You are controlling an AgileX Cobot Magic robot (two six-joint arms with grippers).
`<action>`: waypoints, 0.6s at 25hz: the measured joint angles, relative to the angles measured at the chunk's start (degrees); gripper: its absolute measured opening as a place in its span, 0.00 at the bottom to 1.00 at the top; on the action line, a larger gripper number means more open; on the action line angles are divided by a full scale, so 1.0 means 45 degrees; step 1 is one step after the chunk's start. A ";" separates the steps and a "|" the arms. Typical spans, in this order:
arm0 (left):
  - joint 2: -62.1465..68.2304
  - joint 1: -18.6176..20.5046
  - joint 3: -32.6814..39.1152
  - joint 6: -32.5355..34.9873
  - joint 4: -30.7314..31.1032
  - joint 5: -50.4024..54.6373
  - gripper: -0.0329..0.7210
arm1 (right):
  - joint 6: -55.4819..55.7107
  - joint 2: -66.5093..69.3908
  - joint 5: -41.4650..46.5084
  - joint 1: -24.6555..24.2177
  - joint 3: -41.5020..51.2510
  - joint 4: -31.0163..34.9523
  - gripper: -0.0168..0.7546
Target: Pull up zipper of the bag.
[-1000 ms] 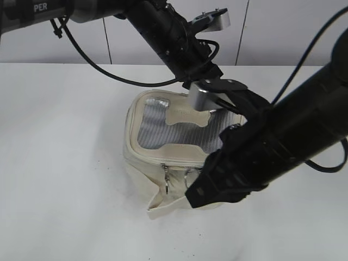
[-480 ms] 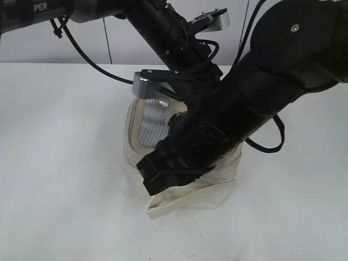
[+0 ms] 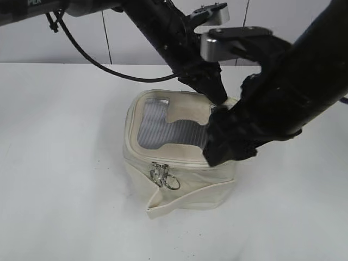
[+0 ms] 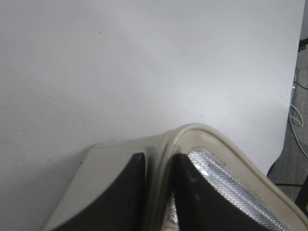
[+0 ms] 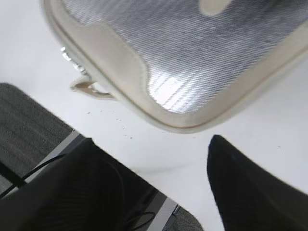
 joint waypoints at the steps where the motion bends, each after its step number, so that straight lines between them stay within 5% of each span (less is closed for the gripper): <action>1: -0.0158 0.0000 0.0000 -0.0018 0.0272 0.0000 0.38 | 0.0235 -0.0183 0.0064 -0.0251 0.0000 -0.0251 0.73; 8: -0.1437 0.0294 0.0000 -0.1498 0.2527 -0.0088 0.48 | 0.0623 -0.0653 0.0301 -0.3104 -0.0010 -0.0973 0.75; 15: -0.2666 0.1293 0.0000 -0.4841 0.6208 -0.0019 0.48 | 0.0635 -0.0653 0.0724 -0.5937 -0.0010 -0.2195 0.75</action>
